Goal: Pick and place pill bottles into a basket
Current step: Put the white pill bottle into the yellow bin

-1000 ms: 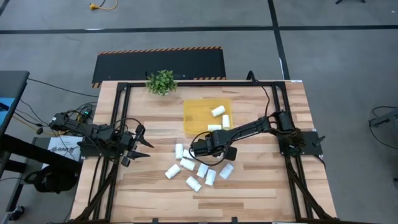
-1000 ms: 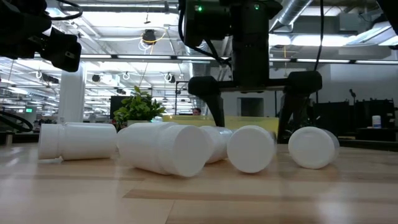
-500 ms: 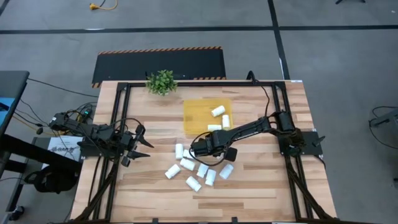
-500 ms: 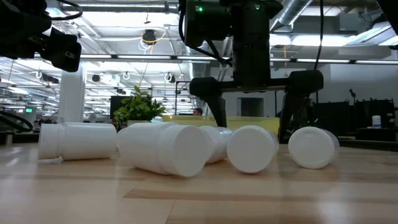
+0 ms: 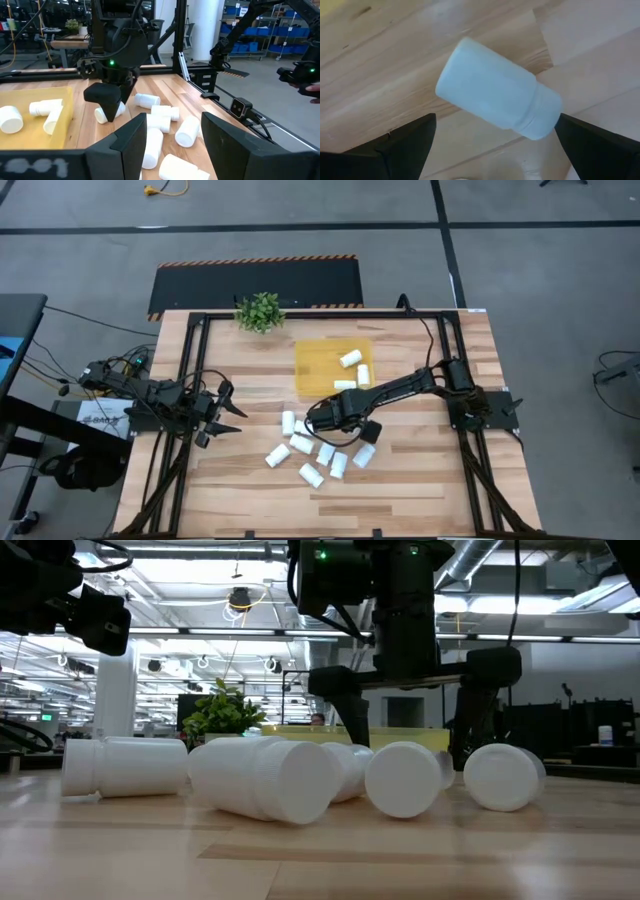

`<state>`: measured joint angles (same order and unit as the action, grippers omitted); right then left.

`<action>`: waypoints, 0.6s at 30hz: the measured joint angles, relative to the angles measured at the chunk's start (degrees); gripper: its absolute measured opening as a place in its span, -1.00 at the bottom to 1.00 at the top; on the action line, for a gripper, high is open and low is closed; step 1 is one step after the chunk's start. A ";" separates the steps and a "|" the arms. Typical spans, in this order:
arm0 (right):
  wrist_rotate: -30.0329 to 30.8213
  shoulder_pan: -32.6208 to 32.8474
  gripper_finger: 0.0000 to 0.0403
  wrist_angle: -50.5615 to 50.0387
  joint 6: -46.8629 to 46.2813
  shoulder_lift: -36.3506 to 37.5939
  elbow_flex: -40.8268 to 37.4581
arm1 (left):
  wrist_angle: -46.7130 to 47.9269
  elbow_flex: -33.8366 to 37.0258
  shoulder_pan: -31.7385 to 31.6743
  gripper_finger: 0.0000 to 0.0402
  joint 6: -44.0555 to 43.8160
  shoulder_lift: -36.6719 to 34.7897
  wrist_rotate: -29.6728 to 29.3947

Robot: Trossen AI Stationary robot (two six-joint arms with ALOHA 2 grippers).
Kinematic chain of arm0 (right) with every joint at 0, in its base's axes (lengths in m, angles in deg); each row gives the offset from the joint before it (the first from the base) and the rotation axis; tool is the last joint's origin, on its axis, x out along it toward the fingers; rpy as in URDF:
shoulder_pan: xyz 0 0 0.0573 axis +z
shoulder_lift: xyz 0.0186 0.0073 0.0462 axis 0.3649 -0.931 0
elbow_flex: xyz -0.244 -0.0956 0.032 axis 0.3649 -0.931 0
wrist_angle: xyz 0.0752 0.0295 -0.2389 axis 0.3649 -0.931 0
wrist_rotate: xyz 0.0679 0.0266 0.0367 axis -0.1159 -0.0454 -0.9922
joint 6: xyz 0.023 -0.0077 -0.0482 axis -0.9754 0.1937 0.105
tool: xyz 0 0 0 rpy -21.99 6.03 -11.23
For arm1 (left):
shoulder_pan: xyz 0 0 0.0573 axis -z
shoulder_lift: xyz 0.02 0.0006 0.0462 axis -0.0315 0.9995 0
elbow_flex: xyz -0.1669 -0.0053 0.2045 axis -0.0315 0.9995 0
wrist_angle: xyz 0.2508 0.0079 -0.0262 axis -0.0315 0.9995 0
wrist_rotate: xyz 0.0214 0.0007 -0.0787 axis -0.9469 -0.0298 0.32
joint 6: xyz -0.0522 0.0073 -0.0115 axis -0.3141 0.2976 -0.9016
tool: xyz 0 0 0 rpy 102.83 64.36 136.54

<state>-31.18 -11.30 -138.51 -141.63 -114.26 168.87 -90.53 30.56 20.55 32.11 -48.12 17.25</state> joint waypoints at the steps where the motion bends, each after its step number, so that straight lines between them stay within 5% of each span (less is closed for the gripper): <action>1: 0.00 0.00 0.99 -0.01 -0.57 0.00 0.00 | -0.02 0.00 0.00 -0.12 0.00 0.00 0.00; 18: 0.38 -1.05 0.99 -0.67 -7.06 0.02 0.00 | 0.00 0.00 0.00 -0.12 0.00 0.00 0.00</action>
<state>-30.81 -12.34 -139.19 -148.69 -114.24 168.87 -90.53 30.56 20.55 32.11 -48.12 17.25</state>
